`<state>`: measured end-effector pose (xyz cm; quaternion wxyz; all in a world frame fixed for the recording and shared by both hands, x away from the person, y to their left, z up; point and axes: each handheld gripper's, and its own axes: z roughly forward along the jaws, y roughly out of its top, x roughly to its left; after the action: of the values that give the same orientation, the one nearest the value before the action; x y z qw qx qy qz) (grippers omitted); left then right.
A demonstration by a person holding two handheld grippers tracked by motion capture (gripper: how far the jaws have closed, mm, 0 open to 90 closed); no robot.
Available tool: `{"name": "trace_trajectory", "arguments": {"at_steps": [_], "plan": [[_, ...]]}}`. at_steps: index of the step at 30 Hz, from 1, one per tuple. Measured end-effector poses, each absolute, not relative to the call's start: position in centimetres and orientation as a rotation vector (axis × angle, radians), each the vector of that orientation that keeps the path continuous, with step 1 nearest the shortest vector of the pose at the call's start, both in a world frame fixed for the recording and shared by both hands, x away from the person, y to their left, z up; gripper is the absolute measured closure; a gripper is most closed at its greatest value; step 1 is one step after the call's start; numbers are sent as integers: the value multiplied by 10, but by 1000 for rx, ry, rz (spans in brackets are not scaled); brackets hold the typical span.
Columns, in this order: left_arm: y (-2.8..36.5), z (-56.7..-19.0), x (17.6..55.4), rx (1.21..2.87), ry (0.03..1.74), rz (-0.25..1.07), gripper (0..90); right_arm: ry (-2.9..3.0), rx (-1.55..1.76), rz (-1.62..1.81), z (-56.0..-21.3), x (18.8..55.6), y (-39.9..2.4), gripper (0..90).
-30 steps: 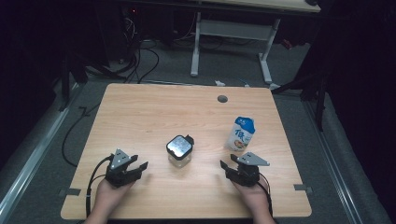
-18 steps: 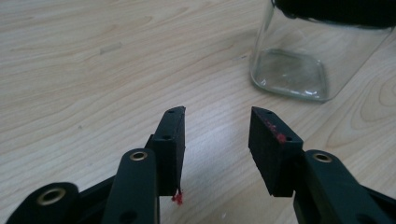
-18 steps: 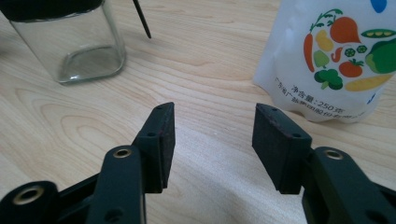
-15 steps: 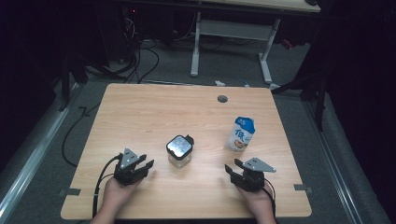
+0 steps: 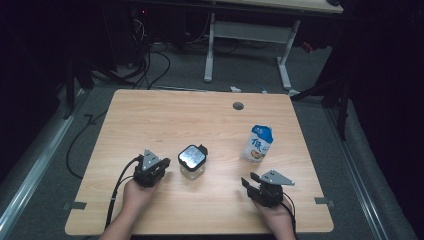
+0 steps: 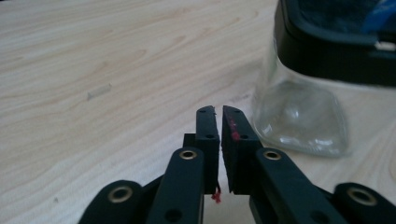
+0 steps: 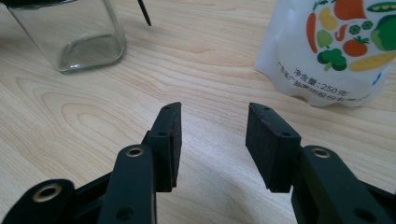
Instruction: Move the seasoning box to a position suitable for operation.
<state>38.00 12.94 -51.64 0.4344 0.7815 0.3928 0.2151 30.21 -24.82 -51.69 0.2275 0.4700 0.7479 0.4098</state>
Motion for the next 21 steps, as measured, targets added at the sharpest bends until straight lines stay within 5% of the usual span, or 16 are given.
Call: {"name": "trace_trajectory", "arguments": {"at_steps": [21], "plan": [[103, -508, 376, 1928, 897, 540, 900, 2063, 1282, 1163, -515, 301, -245, 538]]}}
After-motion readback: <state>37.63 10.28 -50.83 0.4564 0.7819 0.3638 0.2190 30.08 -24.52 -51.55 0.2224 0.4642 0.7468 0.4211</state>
